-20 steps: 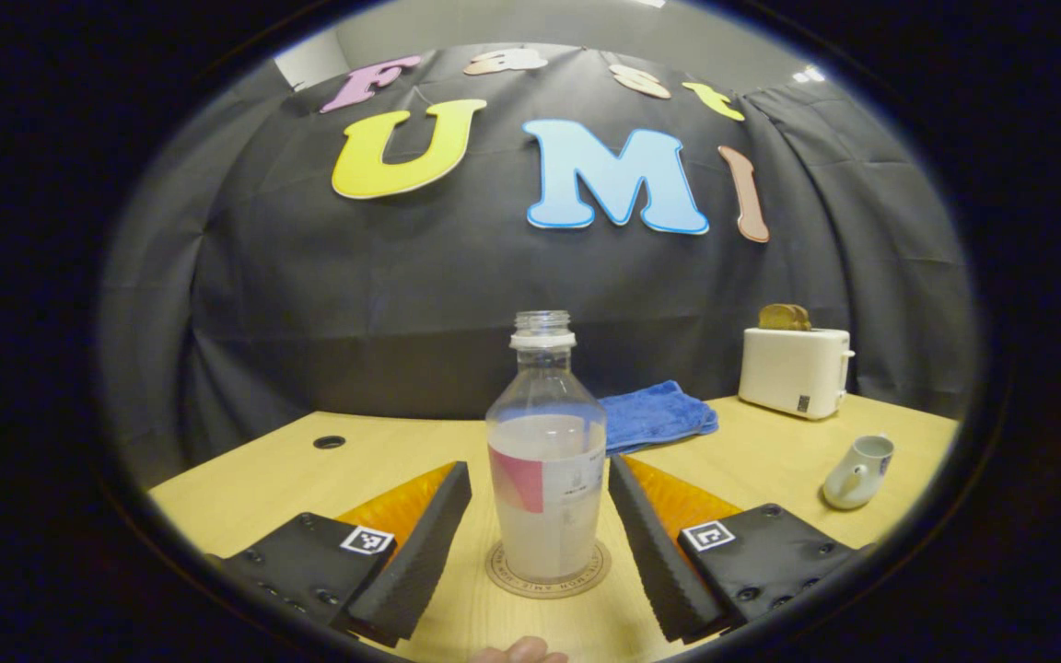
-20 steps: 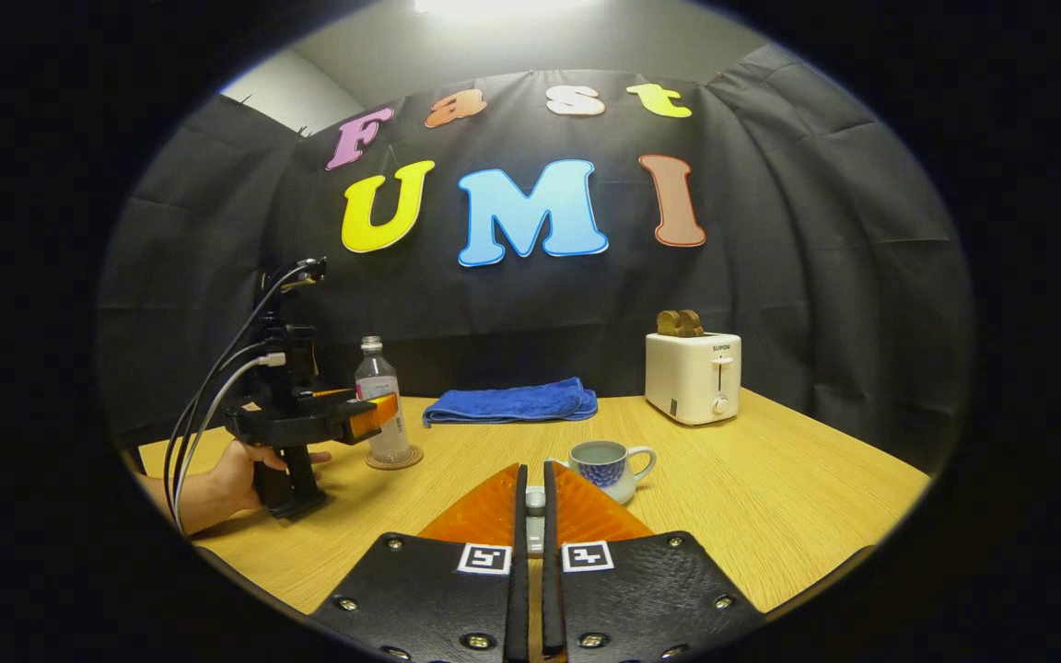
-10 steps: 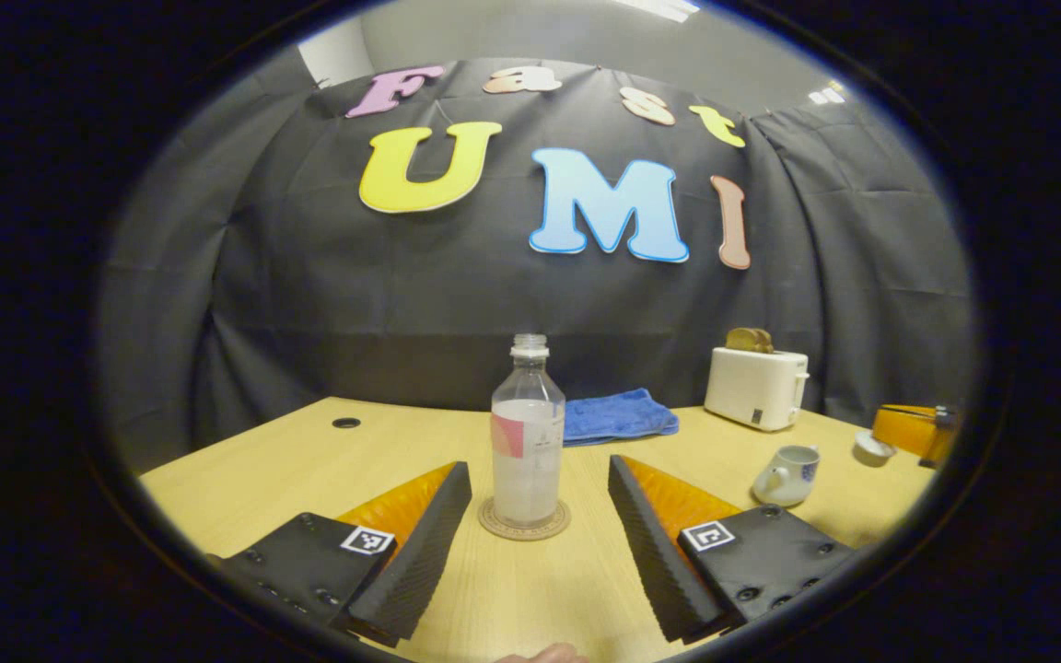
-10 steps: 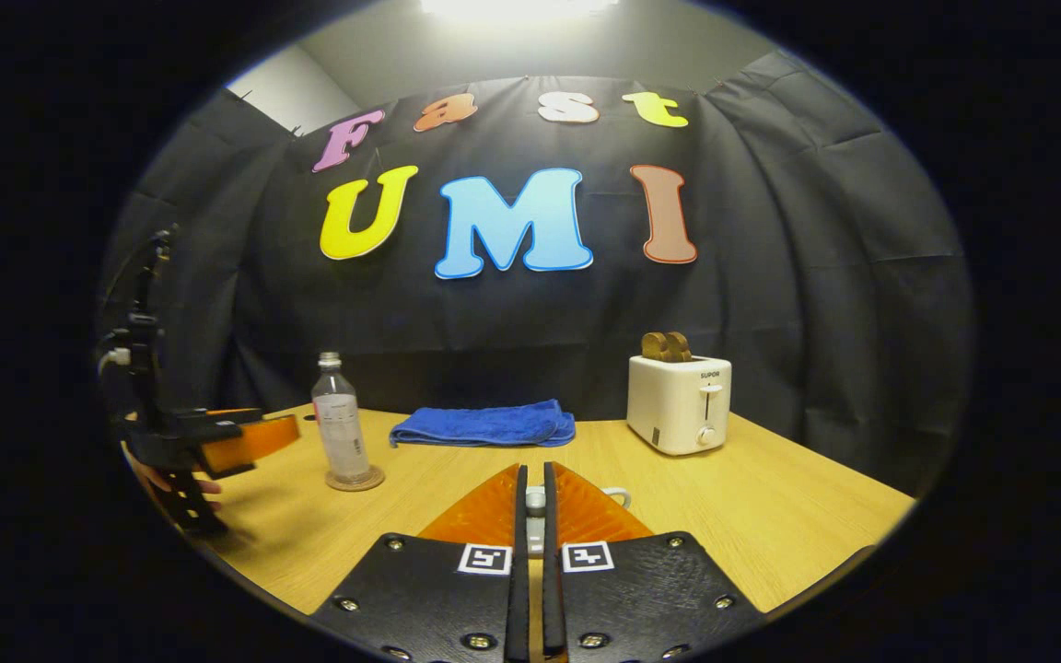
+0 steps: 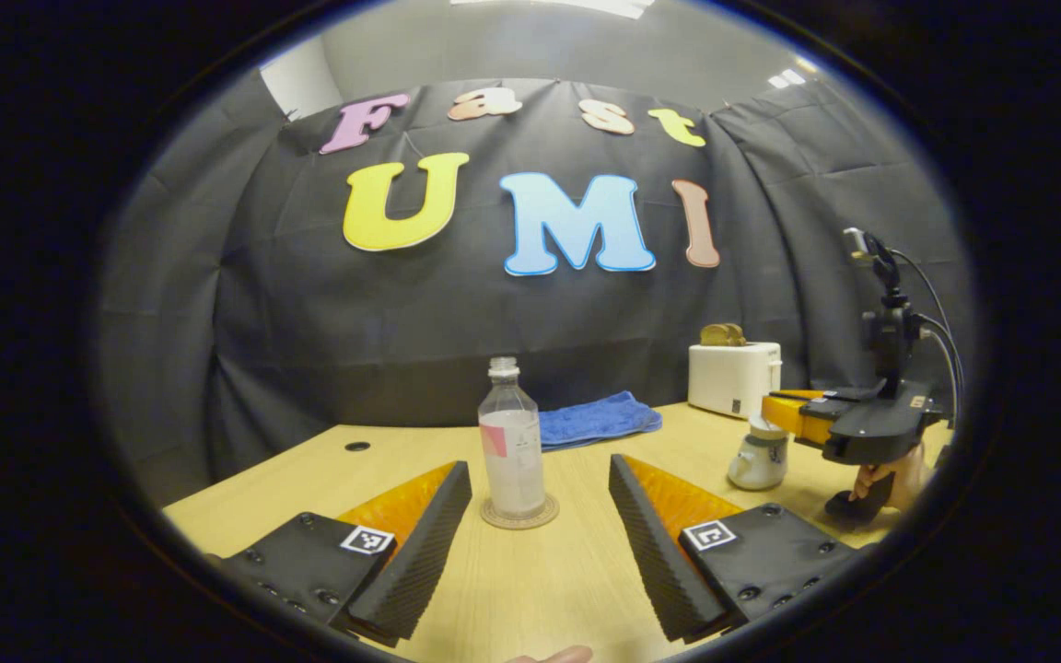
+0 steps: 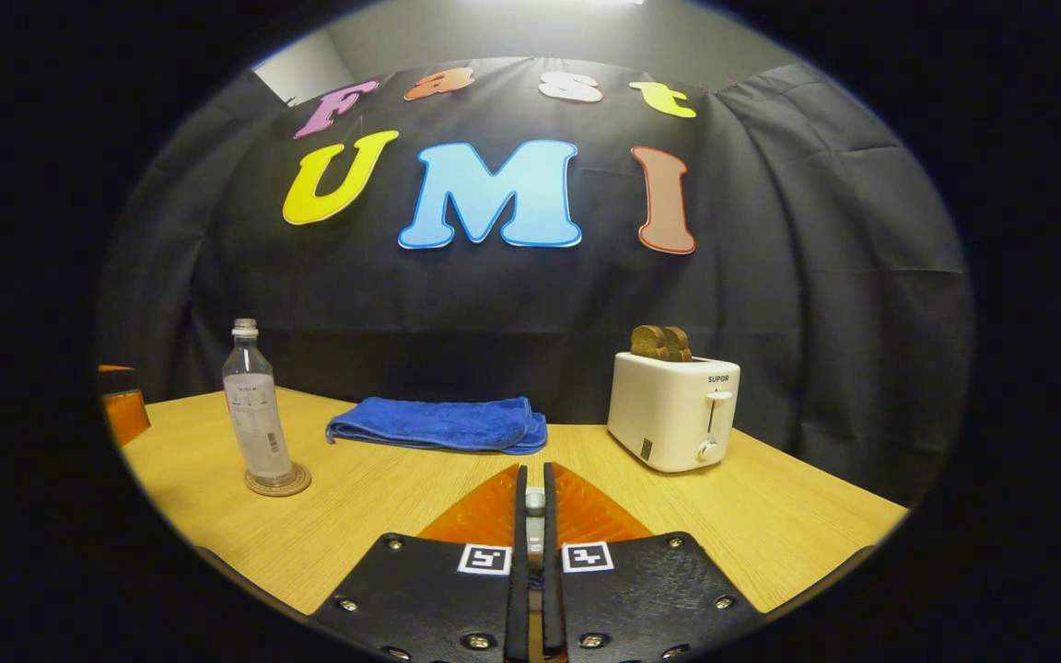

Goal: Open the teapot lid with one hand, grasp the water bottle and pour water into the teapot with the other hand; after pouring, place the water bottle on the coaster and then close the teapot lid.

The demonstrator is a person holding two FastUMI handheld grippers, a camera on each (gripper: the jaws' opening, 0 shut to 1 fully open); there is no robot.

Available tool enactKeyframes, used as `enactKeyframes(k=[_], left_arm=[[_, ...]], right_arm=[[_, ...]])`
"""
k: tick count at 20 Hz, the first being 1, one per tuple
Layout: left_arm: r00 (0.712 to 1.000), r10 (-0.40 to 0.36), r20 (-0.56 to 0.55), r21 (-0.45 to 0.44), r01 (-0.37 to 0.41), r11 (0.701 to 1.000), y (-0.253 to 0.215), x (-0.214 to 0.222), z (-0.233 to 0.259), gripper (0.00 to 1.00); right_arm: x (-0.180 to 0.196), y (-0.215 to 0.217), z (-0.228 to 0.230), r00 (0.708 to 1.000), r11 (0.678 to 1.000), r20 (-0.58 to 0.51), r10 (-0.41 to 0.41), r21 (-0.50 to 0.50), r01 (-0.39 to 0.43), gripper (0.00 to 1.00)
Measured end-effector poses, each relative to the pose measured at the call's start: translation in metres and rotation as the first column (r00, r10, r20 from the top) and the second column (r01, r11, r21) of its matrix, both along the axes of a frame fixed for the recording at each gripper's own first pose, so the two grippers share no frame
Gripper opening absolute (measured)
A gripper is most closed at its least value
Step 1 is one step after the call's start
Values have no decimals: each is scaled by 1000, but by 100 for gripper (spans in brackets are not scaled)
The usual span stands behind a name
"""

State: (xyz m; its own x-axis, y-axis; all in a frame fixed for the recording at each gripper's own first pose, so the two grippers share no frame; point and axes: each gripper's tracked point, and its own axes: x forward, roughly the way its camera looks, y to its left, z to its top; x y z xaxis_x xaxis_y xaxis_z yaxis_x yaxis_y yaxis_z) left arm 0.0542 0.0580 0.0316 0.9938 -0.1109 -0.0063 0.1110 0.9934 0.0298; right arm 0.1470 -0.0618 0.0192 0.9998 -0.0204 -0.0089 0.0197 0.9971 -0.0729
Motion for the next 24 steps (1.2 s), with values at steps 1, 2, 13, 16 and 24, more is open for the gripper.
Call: enactKeyframes(k=[1, 2, 13, 16, 24], left_arm=[[1000, -7, -5, -7, 7, 1000, -1, 1, -2, 100], [1000, -9, -11, -18, 9, 1000, 1, 3, -5, 100], [999, 30, -21, -29, -30, 999, 9, 0, -6, 100], [999, 35, -12, -20, -36, 999, 8, -4, -3, 100], [999, 40, -22, -26, -40, 999, 5, -7, -6, 100]], right_arm=[[1, 0, -4, 1000, 1000, -11, 0, 5, 0, 6], [2, 0, -6, 1000, 1000, -15, 2, 14, -2, 6], [8, -2, -12, 1000, 1000, -24, -6, 13, 6, 10], [5, -1, -15, 999, 1000, -41, -5, 11, 6, 11], [0, -7, -1, 1000, 1000, -12, -25, -13, 25, 14]])
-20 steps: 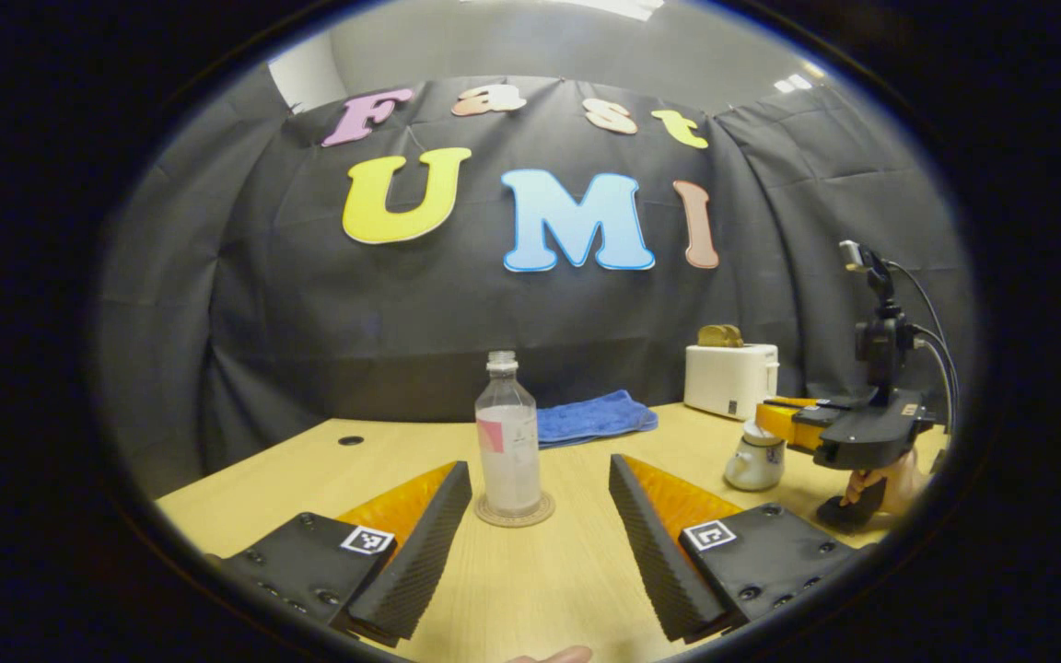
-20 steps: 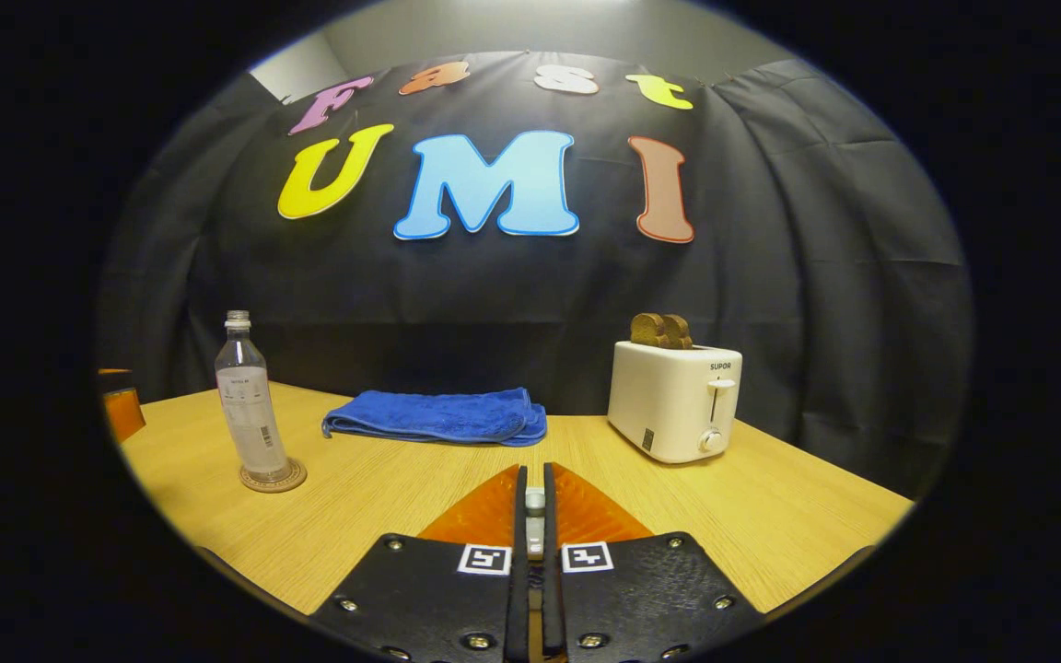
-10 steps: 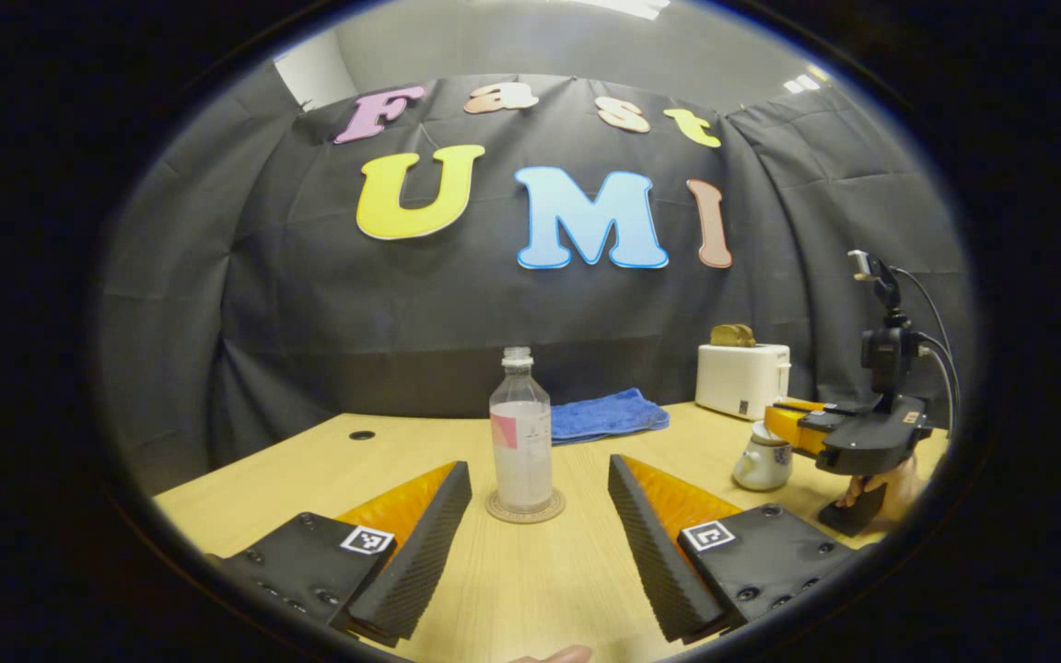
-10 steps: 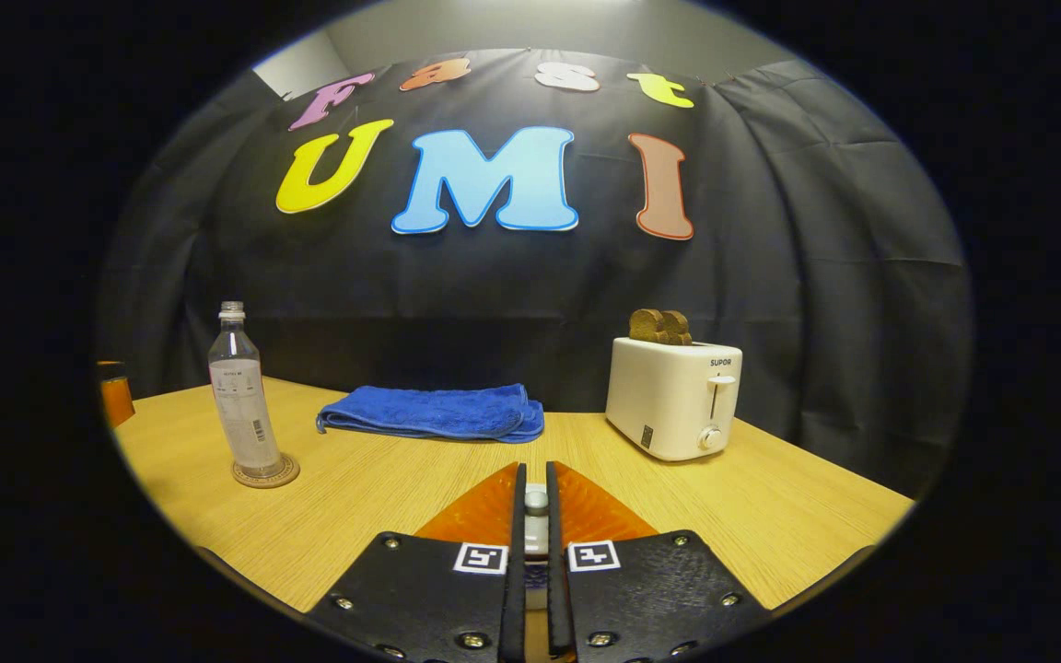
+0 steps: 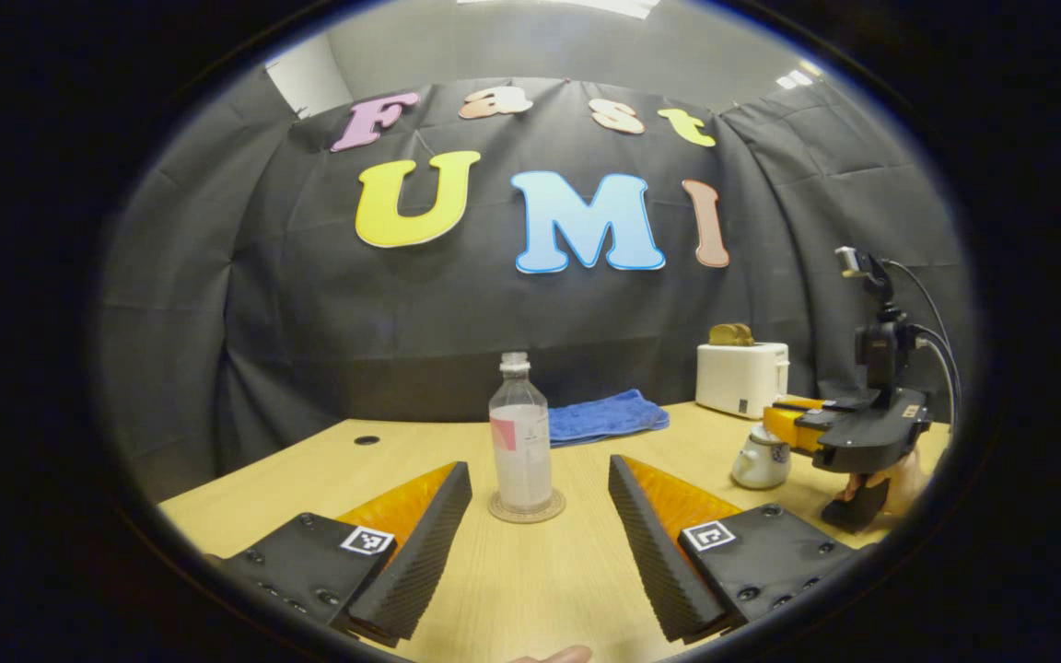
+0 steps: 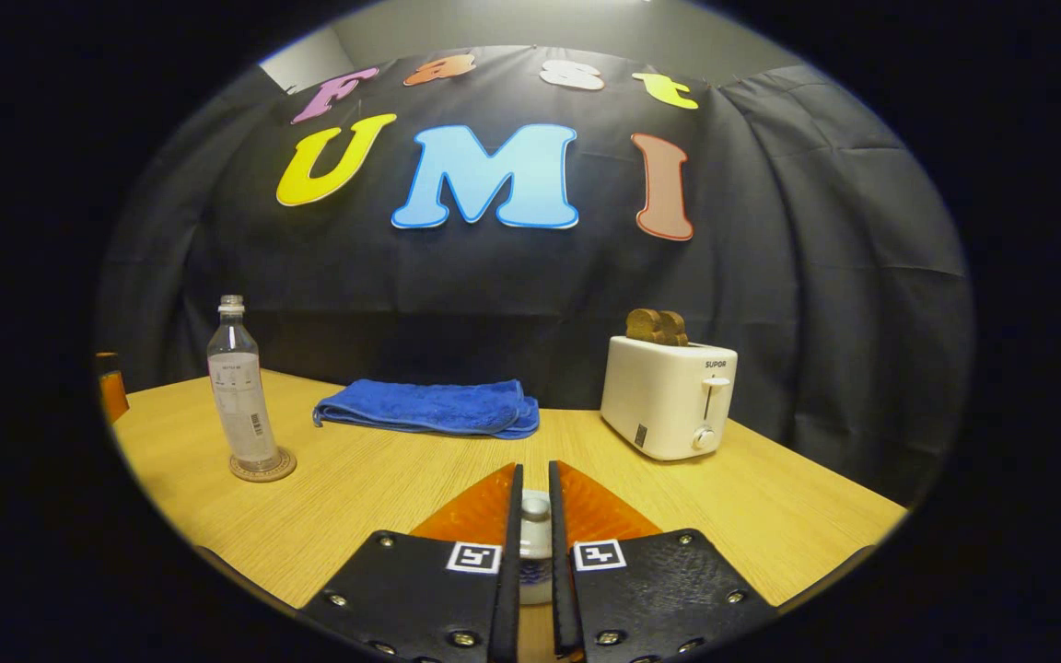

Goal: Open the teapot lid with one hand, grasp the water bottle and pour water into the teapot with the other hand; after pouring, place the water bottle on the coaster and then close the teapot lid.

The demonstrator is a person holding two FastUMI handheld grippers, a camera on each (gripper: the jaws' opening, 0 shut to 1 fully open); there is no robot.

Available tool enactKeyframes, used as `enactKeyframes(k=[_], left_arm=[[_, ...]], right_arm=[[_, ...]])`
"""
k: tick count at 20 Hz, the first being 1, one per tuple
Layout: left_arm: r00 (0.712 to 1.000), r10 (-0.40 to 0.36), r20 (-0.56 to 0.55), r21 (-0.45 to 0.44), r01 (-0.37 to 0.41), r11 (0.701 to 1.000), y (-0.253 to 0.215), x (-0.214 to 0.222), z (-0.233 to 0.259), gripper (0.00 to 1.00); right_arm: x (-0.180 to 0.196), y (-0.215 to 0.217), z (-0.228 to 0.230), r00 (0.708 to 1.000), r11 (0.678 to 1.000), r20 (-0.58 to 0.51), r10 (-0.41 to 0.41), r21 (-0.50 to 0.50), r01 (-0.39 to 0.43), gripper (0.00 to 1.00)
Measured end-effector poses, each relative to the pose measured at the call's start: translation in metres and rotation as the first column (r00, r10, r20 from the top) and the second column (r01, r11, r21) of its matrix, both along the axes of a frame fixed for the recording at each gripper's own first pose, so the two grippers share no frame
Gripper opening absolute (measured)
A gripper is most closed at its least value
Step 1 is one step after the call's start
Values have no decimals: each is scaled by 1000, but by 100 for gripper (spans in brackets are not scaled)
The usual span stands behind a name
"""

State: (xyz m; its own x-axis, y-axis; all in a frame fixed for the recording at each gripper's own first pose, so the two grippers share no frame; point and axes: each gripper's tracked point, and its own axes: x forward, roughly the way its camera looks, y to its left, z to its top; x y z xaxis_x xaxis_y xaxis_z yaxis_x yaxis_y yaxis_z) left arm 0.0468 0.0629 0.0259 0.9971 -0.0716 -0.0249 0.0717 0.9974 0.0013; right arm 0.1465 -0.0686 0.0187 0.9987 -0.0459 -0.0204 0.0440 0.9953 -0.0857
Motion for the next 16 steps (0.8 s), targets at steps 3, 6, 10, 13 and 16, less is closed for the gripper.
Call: enactKeyframes(k=[3, 6, 10, 13, 16], left_arm=[[1000, -2, -15, -18, 2, 1000, -2, -2, -4, 100], [1000, -1, -5, -32, 1, 999, -3, -10, 0, 100], [1000, -16, -22, -101, 14, 995, -29, -22, -16, 100], [999, -11, -46, -117, 5, 993, -49, -35, -33, 100], [1000, -5, 5, -57, 5, 998, -62, -46, -20, 100]], right_arm=[[-4, -2, 12, 999, 1000, 39, -7, -11, 8, 34], [-29, 0, 21, 1000, 1000, 27, -6, 10, 6, 35], [-93, 31, 18, 998, 994, 14, 54, 97, -55, 46], [-132, 46, 9, 998, 995, 22, 61, 81, -63, 64], [-145, 53, 1, 998, 996, 15, 66, 53, -67, 83]])
